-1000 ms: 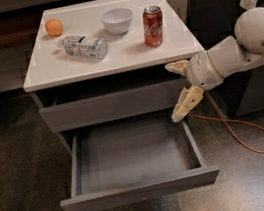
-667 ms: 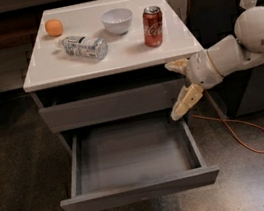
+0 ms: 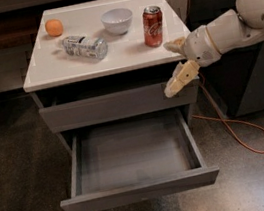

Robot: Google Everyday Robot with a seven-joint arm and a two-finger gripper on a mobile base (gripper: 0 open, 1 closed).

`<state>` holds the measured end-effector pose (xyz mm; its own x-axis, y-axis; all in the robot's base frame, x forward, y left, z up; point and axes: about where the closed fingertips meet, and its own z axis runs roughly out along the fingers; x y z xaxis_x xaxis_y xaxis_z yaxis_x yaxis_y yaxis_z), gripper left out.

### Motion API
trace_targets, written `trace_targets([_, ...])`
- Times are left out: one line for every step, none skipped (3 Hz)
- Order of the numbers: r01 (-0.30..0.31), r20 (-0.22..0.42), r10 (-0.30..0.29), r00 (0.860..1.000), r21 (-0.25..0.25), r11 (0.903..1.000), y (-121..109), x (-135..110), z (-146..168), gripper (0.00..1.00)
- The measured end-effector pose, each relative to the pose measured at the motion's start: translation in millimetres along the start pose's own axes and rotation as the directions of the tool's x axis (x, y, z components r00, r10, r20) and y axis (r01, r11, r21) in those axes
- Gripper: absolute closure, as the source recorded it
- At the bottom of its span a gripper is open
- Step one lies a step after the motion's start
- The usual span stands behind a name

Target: Place coke can into middle drawer

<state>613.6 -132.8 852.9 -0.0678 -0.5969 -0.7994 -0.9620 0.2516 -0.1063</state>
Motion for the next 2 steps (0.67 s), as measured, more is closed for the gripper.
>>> trace_targets([-0.049, 0.002, 0.049, 0.999, 0.029, 0.9984, -22, -17, -5, 0.0])
trace_targets([-0.112, 0.038, 0.107, 0.993, 0.145, 0.9831, -54, -21, -16, 0.0])
